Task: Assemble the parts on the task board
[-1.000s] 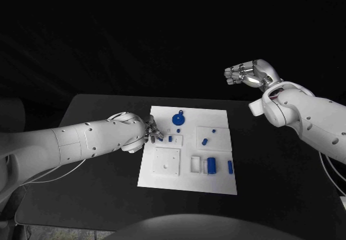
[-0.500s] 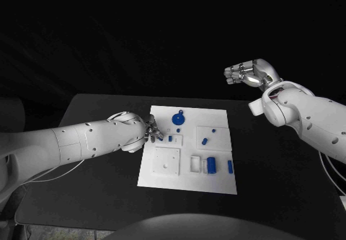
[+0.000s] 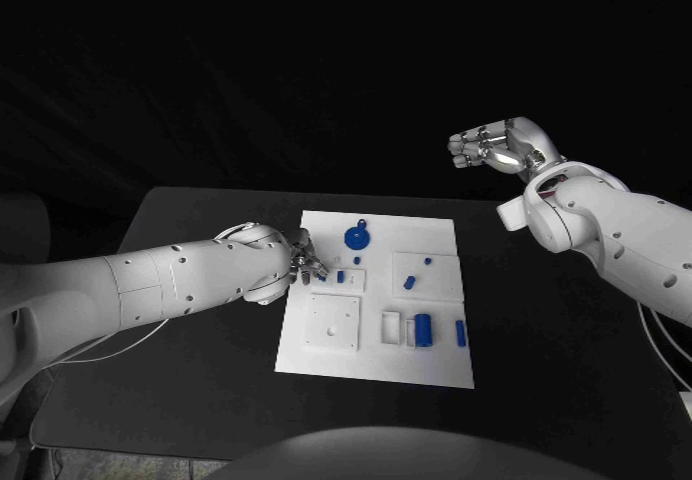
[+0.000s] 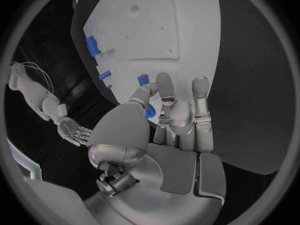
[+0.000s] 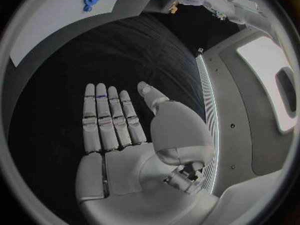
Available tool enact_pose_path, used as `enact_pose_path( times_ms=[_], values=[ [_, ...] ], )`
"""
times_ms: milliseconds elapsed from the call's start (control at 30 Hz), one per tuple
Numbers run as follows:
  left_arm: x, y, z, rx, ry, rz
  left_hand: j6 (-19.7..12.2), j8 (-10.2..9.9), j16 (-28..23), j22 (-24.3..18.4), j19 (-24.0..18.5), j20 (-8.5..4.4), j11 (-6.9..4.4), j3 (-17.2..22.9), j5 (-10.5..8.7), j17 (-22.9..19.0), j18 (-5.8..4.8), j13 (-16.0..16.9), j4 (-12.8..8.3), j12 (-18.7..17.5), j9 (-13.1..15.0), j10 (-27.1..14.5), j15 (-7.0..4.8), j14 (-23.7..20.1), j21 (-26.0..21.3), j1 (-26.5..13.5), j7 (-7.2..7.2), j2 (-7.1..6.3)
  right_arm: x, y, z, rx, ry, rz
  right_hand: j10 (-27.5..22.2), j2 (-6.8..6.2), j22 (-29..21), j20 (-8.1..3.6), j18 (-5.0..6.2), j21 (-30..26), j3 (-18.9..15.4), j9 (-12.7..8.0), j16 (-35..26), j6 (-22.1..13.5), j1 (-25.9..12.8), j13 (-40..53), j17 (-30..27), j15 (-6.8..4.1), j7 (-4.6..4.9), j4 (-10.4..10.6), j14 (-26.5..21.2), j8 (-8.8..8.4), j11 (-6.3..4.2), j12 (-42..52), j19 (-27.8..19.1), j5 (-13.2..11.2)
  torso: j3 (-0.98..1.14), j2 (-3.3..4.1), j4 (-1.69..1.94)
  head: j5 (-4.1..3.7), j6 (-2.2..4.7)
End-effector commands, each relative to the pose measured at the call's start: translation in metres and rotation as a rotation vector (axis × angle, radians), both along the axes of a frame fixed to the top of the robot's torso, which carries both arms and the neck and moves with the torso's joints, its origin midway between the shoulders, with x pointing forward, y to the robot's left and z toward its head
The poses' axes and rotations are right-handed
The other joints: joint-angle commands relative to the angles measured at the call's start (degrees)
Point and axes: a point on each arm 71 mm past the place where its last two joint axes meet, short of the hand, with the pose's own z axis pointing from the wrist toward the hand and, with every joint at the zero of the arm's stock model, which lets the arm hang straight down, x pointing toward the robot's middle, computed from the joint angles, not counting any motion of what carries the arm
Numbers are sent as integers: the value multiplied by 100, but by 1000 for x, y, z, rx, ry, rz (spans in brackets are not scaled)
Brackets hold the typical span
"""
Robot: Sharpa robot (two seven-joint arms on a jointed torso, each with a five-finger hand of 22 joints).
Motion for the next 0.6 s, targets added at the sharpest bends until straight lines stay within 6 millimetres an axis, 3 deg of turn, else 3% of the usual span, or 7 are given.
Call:
enact_pose_path(
  times_ms=[33, 600],
  values=[
    [-5, -5, -6, -2, 36, -24, 694, 8, 19, 110, 24, 5, -130, 294, -13, 12, 64, -50, -274, 37, 43, 187, -5, 44, 5, 17, -554, 5, -1, 2, 0, 1, -5, 16, -33, -37, -7, -8, 46, -21, -2, -9, -32, -58, -2, -8, -9, 4, 2, 21, -52, -11, 11, -35, -37, 38, 0, 2, -2, 8, -2],
    [-6, -6, -6, -6, 51, -29, 840, 14, 94, 110, 18, 28, -143, 297, -45, 157, 68, -130, -211, 186, 93, 187, 0, 70, 16, -50, -597, 43, -1, 2, 1, 1, -6, 15, -33, -37, -7, -8, 46, -21, -2, -9, -32, -58, -2, -8, -9, 4, 2, 21, -52, -11, 11, -35, -37, 38, 5, 1, -1, 11, -5]
  ],
)
